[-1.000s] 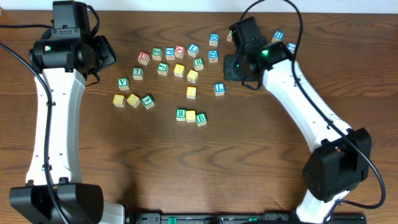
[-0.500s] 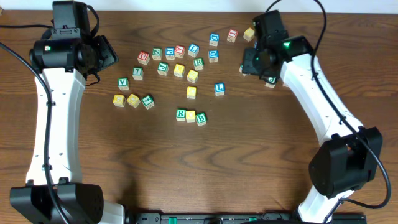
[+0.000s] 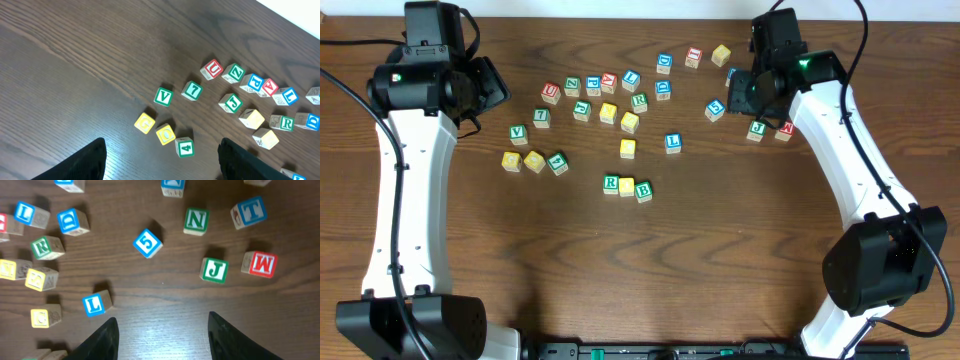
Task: Spell out ROBOT
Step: 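Open the right gripper and raise the right arm to upper right, then swing the left gripper toward the yellow O block near G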
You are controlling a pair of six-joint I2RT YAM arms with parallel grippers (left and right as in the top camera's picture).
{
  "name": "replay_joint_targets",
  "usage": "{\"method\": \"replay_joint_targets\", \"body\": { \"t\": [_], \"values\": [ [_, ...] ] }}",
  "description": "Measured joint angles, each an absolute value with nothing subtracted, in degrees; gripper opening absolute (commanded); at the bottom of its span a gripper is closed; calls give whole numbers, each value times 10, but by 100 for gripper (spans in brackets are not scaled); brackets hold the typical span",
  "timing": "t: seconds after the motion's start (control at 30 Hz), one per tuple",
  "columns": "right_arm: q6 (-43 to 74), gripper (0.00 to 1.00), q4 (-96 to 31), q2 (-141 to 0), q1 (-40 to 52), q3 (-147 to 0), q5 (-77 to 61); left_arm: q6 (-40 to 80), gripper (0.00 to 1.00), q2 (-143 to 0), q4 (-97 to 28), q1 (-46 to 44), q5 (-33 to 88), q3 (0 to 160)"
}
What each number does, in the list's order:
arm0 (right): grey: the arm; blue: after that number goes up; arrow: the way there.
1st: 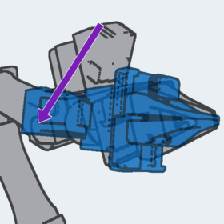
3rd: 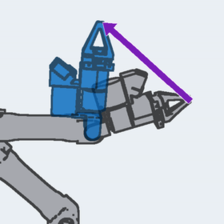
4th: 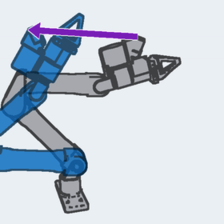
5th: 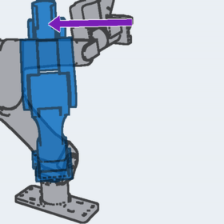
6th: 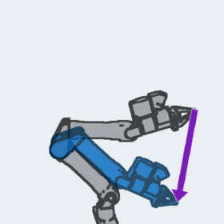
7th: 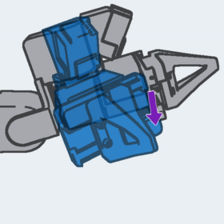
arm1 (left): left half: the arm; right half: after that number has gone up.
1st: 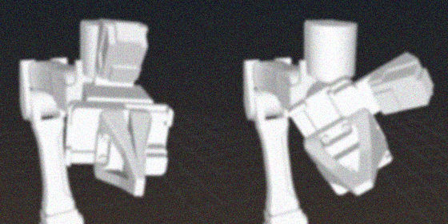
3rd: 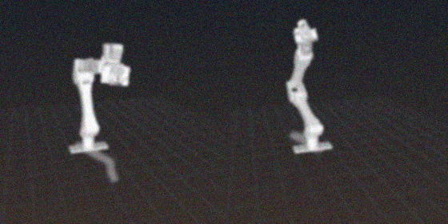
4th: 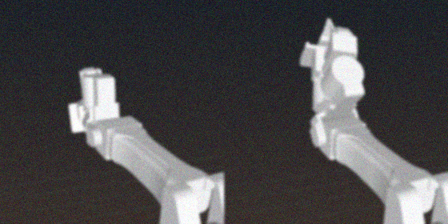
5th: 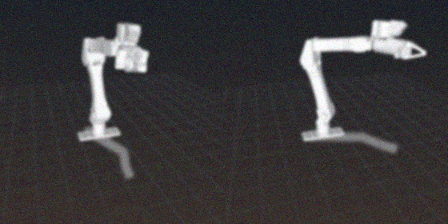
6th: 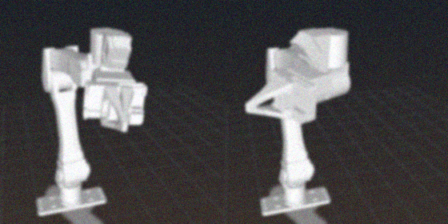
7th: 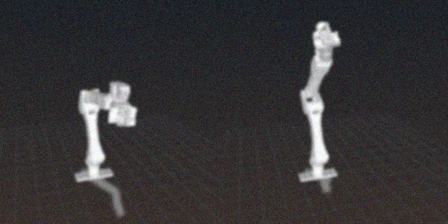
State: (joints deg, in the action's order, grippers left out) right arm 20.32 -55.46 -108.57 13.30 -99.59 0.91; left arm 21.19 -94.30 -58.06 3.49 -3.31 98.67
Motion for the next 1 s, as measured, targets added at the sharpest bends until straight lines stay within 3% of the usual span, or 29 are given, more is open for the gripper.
{"method": "replay_joint_targets", "body": {
  "t": [1.0],
  "values": [
    [201, 54, -550, -1086, 143, -998, -15, 175, 69, -943, -577, 35, 16, 987]
  ]
}}
